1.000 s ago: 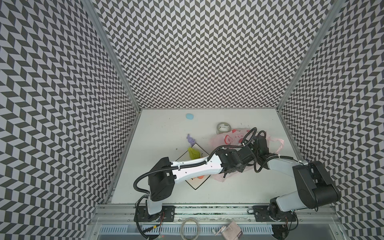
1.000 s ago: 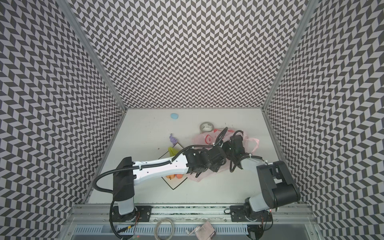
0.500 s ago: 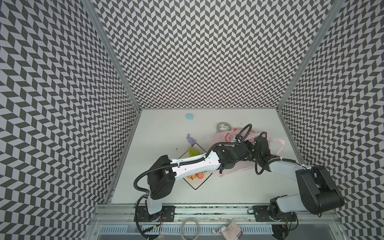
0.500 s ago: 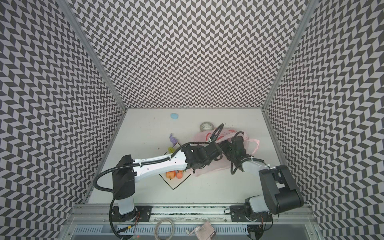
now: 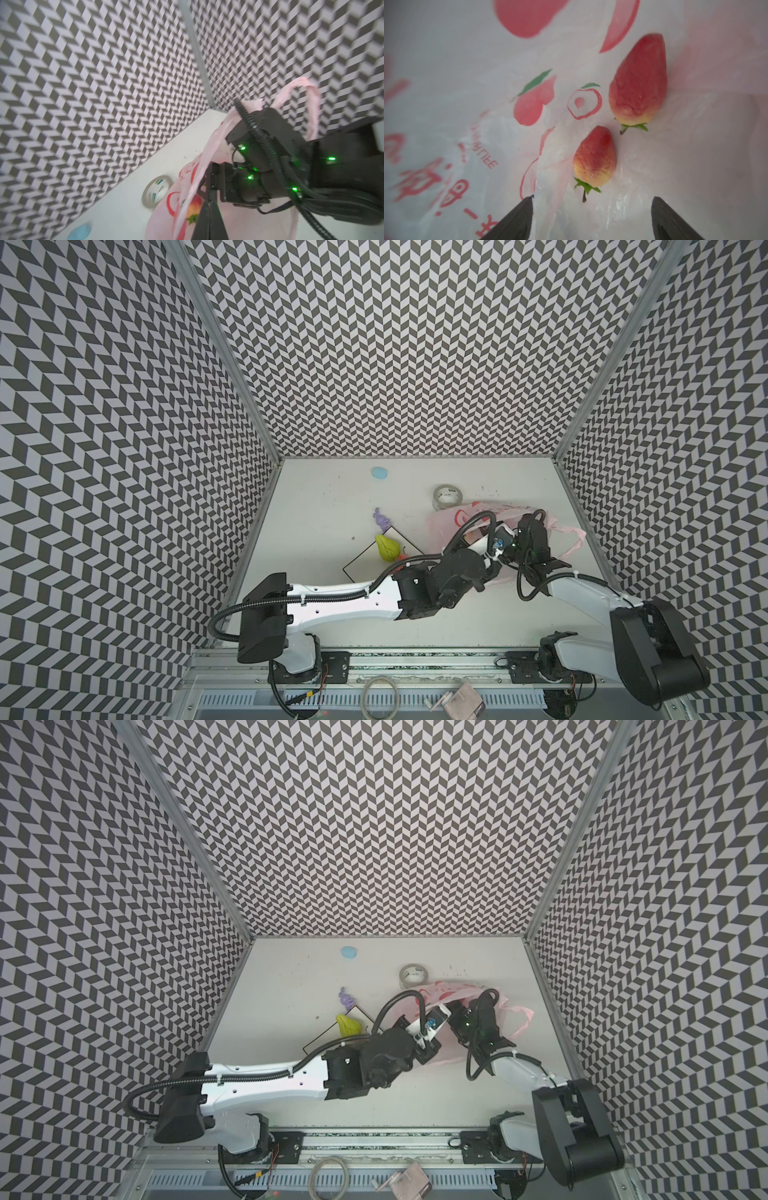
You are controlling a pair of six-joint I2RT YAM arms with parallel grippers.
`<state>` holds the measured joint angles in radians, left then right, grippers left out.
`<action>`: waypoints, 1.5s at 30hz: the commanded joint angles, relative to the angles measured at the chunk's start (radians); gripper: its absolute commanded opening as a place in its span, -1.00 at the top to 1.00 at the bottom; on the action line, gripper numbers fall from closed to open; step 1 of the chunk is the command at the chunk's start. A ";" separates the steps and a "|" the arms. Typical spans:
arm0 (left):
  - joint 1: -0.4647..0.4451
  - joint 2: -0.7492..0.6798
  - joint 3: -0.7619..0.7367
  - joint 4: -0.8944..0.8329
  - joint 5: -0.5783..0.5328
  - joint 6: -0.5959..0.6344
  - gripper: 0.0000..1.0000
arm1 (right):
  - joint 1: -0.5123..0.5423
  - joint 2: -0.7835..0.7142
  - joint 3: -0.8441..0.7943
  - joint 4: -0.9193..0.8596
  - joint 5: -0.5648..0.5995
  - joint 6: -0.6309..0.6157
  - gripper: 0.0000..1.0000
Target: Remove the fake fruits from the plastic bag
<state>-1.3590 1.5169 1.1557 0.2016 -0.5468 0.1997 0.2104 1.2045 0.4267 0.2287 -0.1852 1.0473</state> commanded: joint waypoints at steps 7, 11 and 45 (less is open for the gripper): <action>0.023 -0.075 -0.159 0.245 0.100 0.071 1.00 | -0.009 -0.122 -0.105 0.014 0.083 0.047 -0.77; 0.054 -0.115 -0.166 0.186 0.054 -0.034 1.00 | -0.009 -0.107 -0.083 -0.015 0.078 0.038 -0.77; 0.254 0.332 0.380 -0.694 0.315 -0.176 -0.11 | -0.008 -0.120 -0.040 -0.054 0.071 0.026 -0.77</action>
<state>-1.1198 1.8301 1.4822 -0.4488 -0.1749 0.0128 0.2062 1.1053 0.3599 0.1562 -0.1242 1.0653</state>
